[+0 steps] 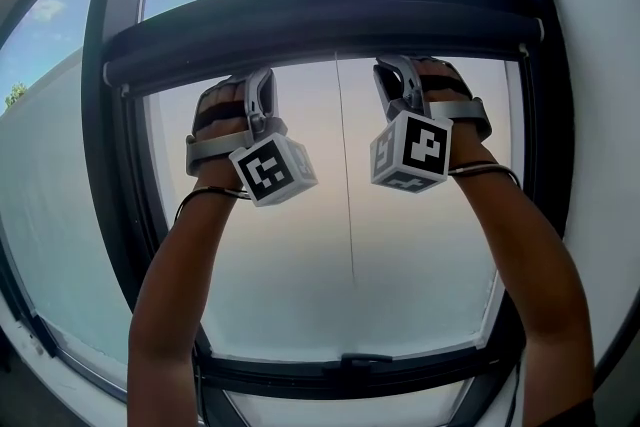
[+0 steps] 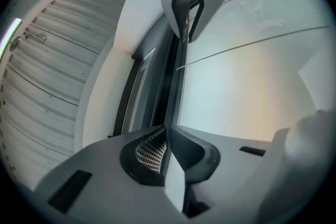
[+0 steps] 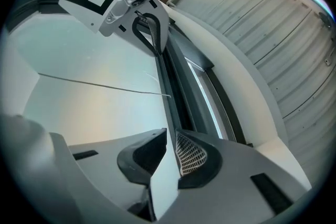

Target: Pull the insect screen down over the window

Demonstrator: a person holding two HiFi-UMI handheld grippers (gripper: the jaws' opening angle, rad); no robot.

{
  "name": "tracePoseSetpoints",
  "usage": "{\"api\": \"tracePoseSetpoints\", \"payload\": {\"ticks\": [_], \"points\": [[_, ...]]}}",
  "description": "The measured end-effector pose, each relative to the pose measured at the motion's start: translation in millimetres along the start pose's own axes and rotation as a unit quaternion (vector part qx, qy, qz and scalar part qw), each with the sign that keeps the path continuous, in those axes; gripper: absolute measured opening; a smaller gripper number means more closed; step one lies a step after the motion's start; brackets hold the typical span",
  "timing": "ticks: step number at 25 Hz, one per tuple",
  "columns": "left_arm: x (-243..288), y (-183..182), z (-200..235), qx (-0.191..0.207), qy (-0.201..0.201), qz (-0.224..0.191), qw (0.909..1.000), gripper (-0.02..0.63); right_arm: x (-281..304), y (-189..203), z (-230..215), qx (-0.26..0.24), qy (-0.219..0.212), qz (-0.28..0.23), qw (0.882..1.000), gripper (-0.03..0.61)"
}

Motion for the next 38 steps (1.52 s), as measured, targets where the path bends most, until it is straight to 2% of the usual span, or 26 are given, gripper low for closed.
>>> {"api": "tracePoseSetpoints", "payload": {"ticks": [4, 6, 10, 15, 24, 28, 32, 36, 38], "points": [[7.0, -3.6, 0.7, -0.007, 0.026, -0.009, 0.9996, 0.015, 7.2, 1.1, -7.4, -0.014, 0.002, 0.003, 1.000, 0.088], [10.6, -5.0, -0.1, -0.012, 0.040, -0.016, 0.9990, 0.093, 10.6, 2.4, -8.6, -0.020, -0.006, 0.009, 1.000, 0.109], [15.9, -5.0, -2.3, -0.002, 0.048, -0.017, 0.9987, 0.152, 16.4, 2.5, -8.7, -0.026, -0.018, 0.017, 0.999, 0.137], [27.5, -5.3, -10.2, 0.002, 0.083, -0.007, 0.9965, 0.175, 25.9, 12.6, -7.6, -0.040, -0.040, 0.047, 0.997, 0.147], [31.3, -6.9, -12.1, 0.016, 0.113, 0.002, 0.9934, 0.175, 31.0, 15.7, -4.1, -0.074, -0.058, 0.070, 0.993, 0.147], [29.9, -8.5, -16.7, 0.014, 0.124, -0.004, 0.9922, 0.209, 31.3, 17.2, -3.6, -0.101, -0.041, 0.070, 0.992, 0.147], [27.9, -7.9, -21.3, 0.014, 0.129, -0.008, 0.9916, 0.245, 30.5, 12.9, -3.2, -0.103, -0.025, 0.057, 0.993, 0.149], [27.2, -7.7, -27.1, 0.023, 0.127, -0.005, 0.9916, 0.298, 30.6, 15.4, 3.7, -0.106, -0.025, 0.057, 0.992, 0.224], [26.3, -7.9, -29.7, 0.027, 0.125, -0.006, 0.9917, 0.312, 30.1, 16.1, 6.2, -0.105, -0.028, 0.058, 0.992, 0.241]]}}
Point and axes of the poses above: the fingertips, and each gripper's own axes: x forward along the fingers, z to its left, y out of its underside, the point moved 1 cm from there along -x, backward along the fingers, and after that the axes turned 12 degrees about x, right-handed, at the moved point
